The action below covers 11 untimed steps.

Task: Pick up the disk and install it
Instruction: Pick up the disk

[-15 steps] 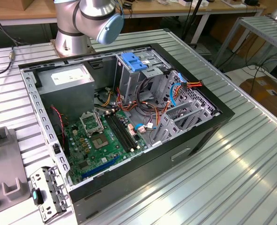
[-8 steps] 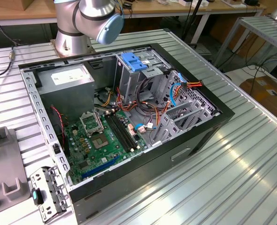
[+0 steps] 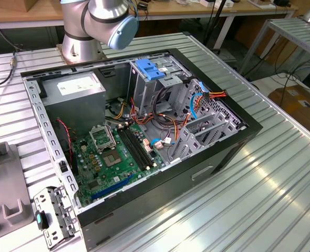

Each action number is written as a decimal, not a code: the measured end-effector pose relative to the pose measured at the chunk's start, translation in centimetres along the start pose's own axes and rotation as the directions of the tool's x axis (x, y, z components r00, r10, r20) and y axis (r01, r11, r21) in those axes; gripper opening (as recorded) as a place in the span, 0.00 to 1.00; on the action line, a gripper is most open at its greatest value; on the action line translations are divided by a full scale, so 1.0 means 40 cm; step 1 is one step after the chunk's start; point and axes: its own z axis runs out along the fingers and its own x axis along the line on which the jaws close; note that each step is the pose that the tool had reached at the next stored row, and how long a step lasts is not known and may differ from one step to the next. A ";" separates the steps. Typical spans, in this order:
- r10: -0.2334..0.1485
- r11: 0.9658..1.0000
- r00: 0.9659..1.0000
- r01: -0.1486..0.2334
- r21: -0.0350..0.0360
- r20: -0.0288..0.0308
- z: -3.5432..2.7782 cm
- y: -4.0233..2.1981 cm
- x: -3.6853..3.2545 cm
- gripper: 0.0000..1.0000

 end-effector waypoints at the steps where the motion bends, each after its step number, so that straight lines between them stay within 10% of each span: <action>1: 0.000 1.000 1.000 0.000 0.000 0.000 0.001 0.000 0.000 0.47; 11: 0.000 1.000 1.000 0.000 0.000 -0.001 0.014 0.000 0.000 0.47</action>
